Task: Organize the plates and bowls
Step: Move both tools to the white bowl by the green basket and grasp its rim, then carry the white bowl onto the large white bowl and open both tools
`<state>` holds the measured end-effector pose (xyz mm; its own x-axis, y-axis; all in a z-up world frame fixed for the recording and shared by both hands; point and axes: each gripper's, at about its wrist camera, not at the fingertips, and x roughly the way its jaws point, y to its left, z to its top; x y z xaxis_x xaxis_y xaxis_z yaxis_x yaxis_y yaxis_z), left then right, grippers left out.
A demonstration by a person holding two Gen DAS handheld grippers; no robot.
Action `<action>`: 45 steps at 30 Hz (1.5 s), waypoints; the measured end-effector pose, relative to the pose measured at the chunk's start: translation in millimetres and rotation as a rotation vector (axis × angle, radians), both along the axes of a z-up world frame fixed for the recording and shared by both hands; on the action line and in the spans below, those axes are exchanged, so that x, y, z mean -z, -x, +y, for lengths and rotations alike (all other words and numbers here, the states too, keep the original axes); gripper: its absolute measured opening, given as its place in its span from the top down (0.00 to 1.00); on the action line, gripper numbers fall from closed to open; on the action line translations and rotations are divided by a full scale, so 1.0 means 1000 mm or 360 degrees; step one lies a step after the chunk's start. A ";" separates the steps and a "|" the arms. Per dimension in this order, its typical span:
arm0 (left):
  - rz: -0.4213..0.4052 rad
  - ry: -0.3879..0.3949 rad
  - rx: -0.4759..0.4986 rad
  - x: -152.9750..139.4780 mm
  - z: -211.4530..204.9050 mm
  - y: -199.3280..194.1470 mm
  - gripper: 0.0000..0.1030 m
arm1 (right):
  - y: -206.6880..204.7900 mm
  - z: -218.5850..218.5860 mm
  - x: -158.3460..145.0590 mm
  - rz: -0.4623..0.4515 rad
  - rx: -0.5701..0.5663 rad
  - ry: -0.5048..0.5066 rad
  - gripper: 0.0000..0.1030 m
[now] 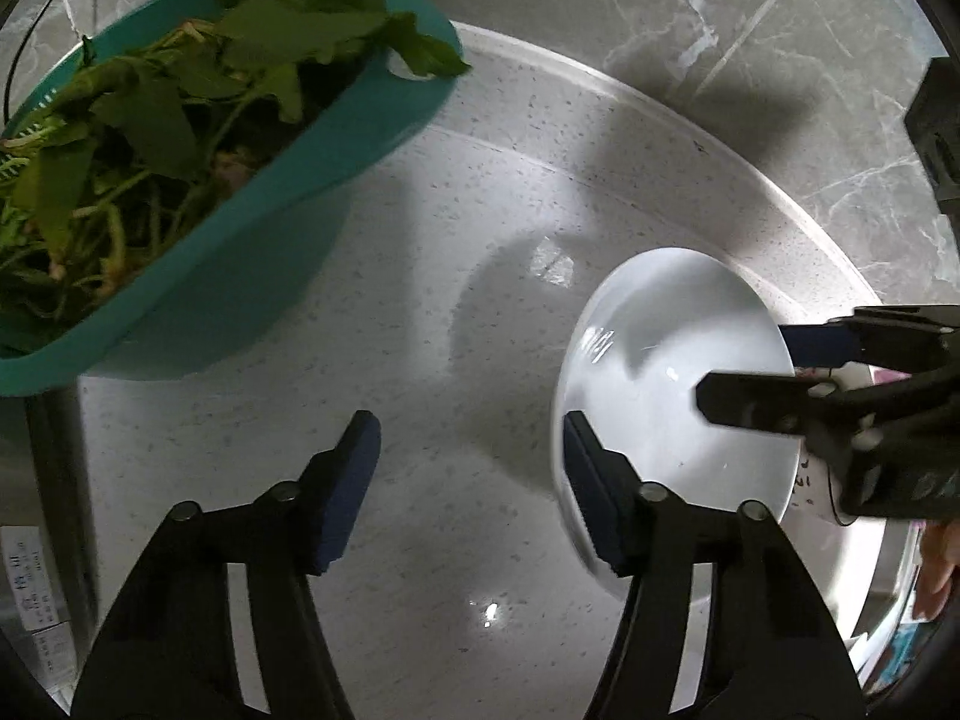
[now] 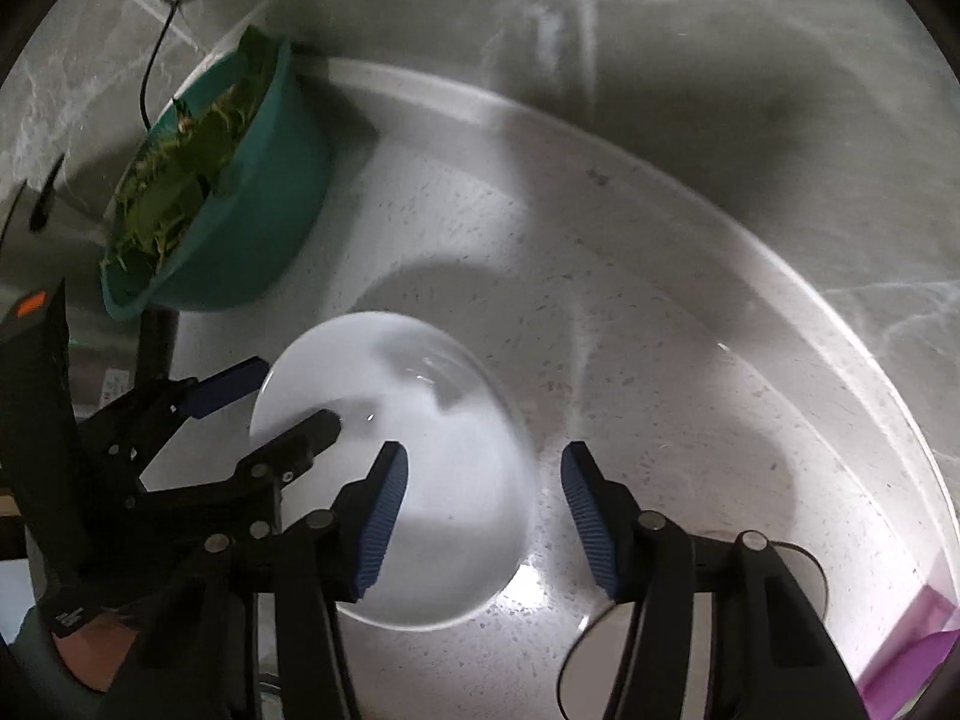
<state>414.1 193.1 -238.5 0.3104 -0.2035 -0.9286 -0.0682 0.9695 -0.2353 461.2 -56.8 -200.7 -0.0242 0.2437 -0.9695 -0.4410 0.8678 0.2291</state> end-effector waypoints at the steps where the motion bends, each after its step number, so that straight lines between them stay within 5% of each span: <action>1: -0.0001 0.0012 0.0008 0.001 -0.003 0.000 0.49 | 0.001 0.002 0.004 0.0008 -0.0012 0.0016 0.45; 7: -0.0028 0.0056 0.0082 0.002 -0.018 -0.001 0.87 | 0.008 0.008 0.027 0.0045 -0.0048 0.0110 0.78; 15: -0.0017 0.0041 0.0106 0.000 -0.026 -0.004 0.87 | 0.017 0.004 0.032 0.0034 -0.0004 0.0053 0.85; 29: -0.0161 0.0044 0.0234 -0.073 -0.047 0.027 0.88 | 0.036 -0.034 -0.016 -0.0058 0.0080 -0.0063 0.86; 40: -0.0294 0.0106 0.0643 -0.133 -0.158 0.105 0.88 | 0.132 -0.132 -0.094 -0.0212 0.0346 -0.0064 0.86; 45: -0.0293 0.0151 0.0863 -0.142 -0.223 0.157 0.88 | 0.194 -0.191 -0.103 -0.0224 0.0535 -0.0071 0.86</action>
